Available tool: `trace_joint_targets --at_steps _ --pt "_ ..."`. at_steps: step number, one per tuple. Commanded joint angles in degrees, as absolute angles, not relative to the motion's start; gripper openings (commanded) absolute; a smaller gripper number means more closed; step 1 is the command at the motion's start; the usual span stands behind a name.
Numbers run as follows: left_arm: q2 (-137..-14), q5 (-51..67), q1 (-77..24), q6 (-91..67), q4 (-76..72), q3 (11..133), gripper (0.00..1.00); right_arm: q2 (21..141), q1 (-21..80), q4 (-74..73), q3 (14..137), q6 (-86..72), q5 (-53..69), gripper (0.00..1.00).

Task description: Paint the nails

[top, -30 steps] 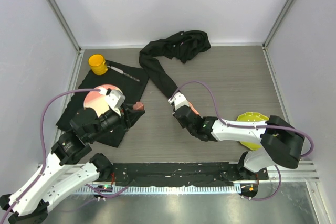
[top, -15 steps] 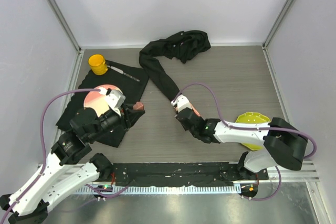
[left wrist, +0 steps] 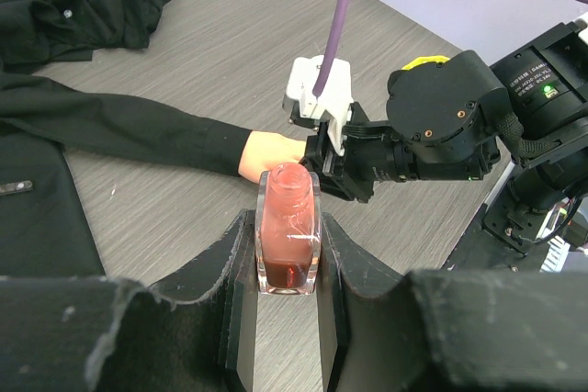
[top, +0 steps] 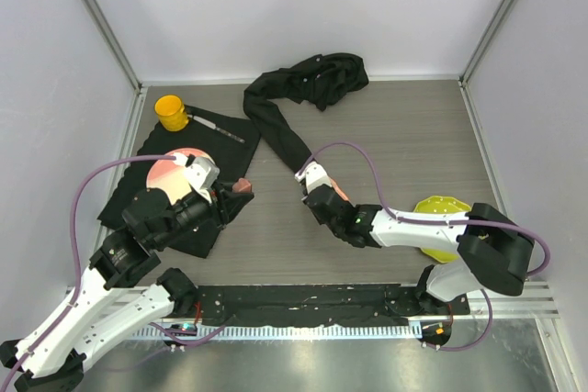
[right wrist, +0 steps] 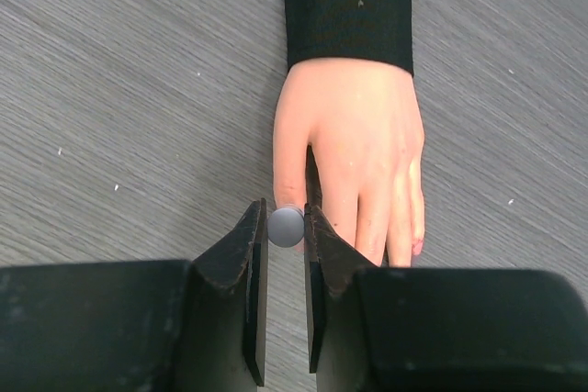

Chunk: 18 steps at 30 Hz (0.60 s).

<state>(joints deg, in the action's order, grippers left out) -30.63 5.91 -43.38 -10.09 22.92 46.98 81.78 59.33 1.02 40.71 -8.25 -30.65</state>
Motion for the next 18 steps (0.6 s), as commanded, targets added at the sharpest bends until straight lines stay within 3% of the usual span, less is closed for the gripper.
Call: trace_joint_targets --at_steps 1,18 --pt "-30.8 6.8 -43.1 -10.4 19.3 47.1 0.0 81.5 59.2 4.1 42.5 -7.9 -31.2 0.01" --pt "-30.4 6.2 -43.1 -10.0 19.6 47.0 0.0 72.7 60.3 -5.1 42.2 -11.0 -31.4 0.01"
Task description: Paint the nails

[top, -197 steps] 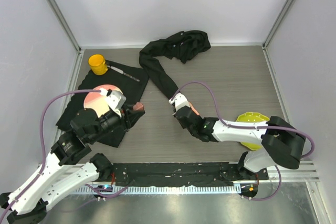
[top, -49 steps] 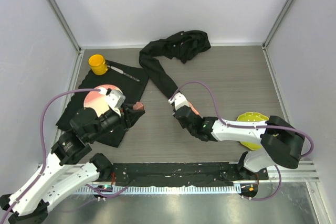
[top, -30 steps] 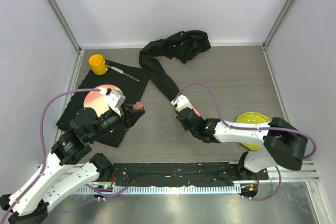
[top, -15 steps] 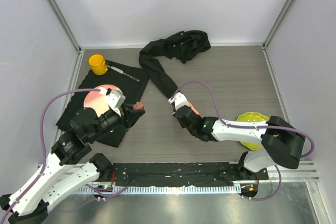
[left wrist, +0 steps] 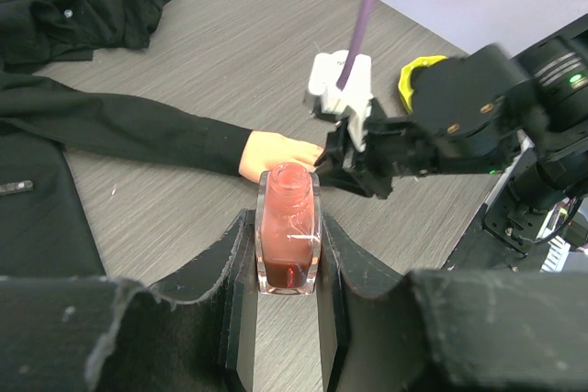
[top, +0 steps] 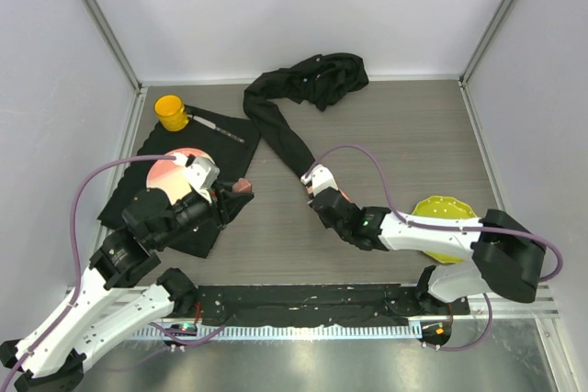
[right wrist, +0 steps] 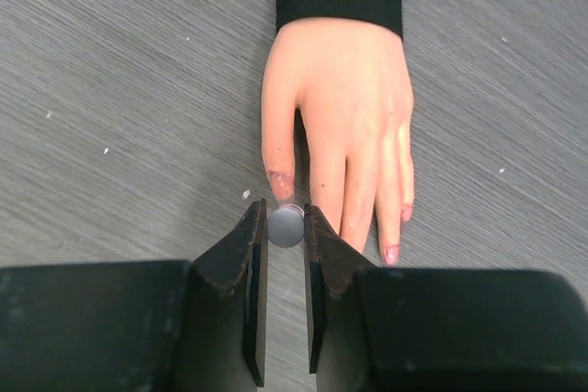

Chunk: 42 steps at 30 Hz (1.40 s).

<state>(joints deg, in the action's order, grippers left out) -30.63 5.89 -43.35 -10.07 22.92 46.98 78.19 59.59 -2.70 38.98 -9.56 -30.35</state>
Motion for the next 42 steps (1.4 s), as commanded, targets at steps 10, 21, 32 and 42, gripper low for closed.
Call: trace_joint_targets --at_steps 10,21,32,42 --pt "-31.9 20.4 -43.1 -9.7 19.7 46.1 0.0 61.6 60.6 -15.4 60.1 -14.8 -19.7 0.01" --pt "-29.9 24.7 -43.4 -9.6 24.8 47.0 0.0 65.0 60.6 -27.2 81.6 -17.2 6.8 0.01" --pt "-26.6 25.4 -43.4 -9.2 24.5 43.8 0.0 72.1 69.9 -30.1 91.8 -16.1 7.3 0.01" --pt "-26.2 26.1 -43.3 -9.2 24.6 43.6 0.0 73.8 70.5 -32.6 93.8 -15.5 0.3 0.01"
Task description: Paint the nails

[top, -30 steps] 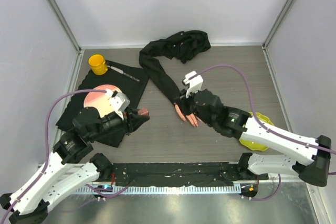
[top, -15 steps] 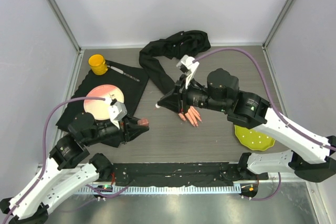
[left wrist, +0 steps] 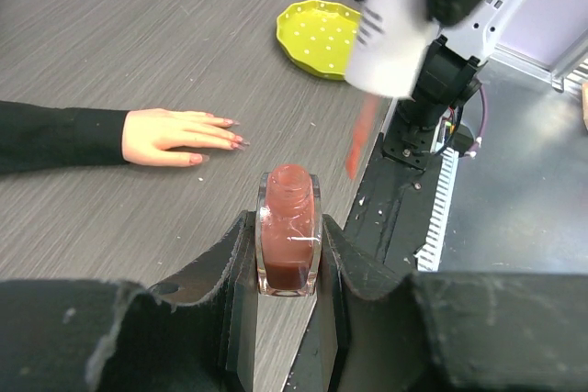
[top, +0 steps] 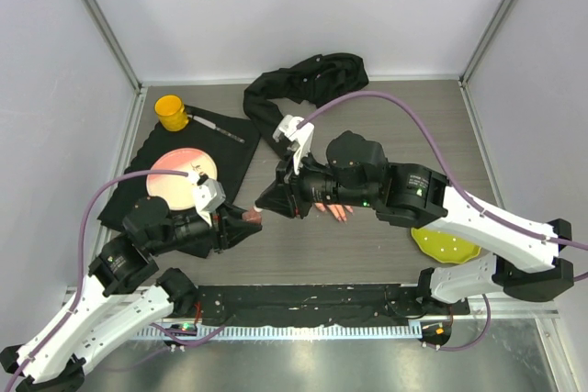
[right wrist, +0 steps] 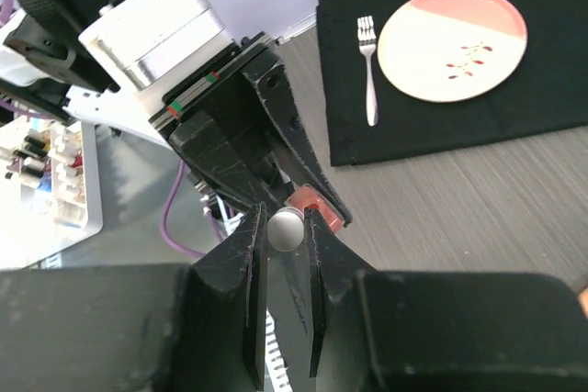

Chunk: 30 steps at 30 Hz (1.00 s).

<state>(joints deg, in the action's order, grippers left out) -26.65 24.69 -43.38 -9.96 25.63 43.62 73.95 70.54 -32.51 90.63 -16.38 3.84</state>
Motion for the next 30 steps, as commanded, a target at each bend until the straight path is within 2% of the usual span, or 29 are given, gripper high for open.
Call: trace_joint_targets --at_steps 1,18,30 --pt "-26.4 26.1 -43.3 -9.2 24.6 43.6 0.0 74.2 70.5 -32.7 93.9 -15.5 0.3 0.01" --pt "-26.4 26.7 -43.4 -9.1 24.8 43.6 0.0 77.5 70.5 -34.5 96.1 -14.9 -2.0 0.01" --pt "-26.8 26.5 -43.4 -8.9 25.1 43.8 0.0 77.9 70.5 -34.9 96.0 -15.4 1.5 0.01"
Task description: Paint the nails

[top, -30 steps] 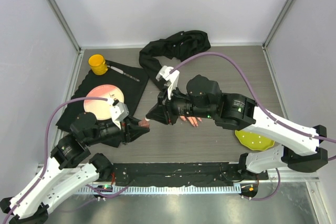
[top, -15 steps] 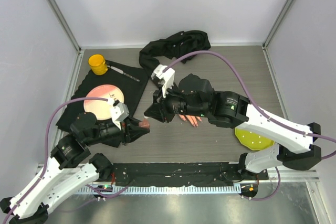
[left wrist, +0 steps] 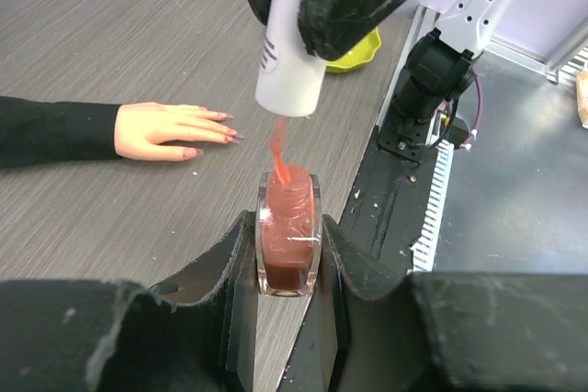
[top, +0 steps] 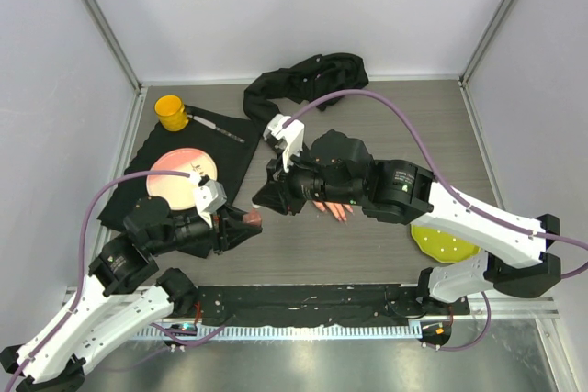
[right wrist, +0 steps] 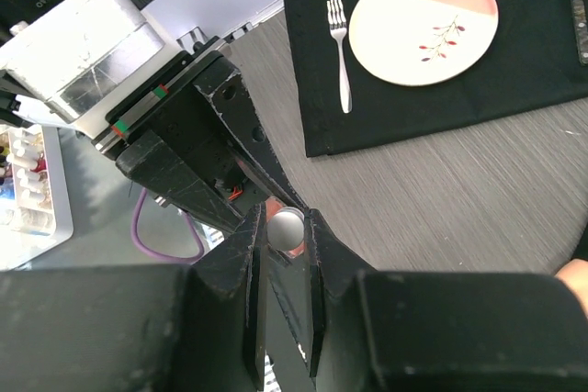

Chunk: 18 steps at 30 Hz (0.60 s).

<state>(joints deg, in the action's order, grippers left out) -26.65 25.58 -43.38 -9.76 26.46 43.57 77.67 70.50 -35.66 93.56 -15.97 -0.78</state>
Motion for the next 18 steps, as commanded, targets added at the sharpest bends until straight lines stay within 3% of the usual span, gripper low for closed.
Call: trace_joint_targets --at_steps 1,18 --pt "-26.7 26.5 -43.4 -8.8 25.0 43.8 0.0 78.0 70.5 -34.9 96.1 -15.3 1.7 0.01" --pt "-26.7 26.9 -43.4 -8.9 25.0 43.8 0.0 78.9 70.5 -35.4 96.2 -15.8 2.5 0.01"
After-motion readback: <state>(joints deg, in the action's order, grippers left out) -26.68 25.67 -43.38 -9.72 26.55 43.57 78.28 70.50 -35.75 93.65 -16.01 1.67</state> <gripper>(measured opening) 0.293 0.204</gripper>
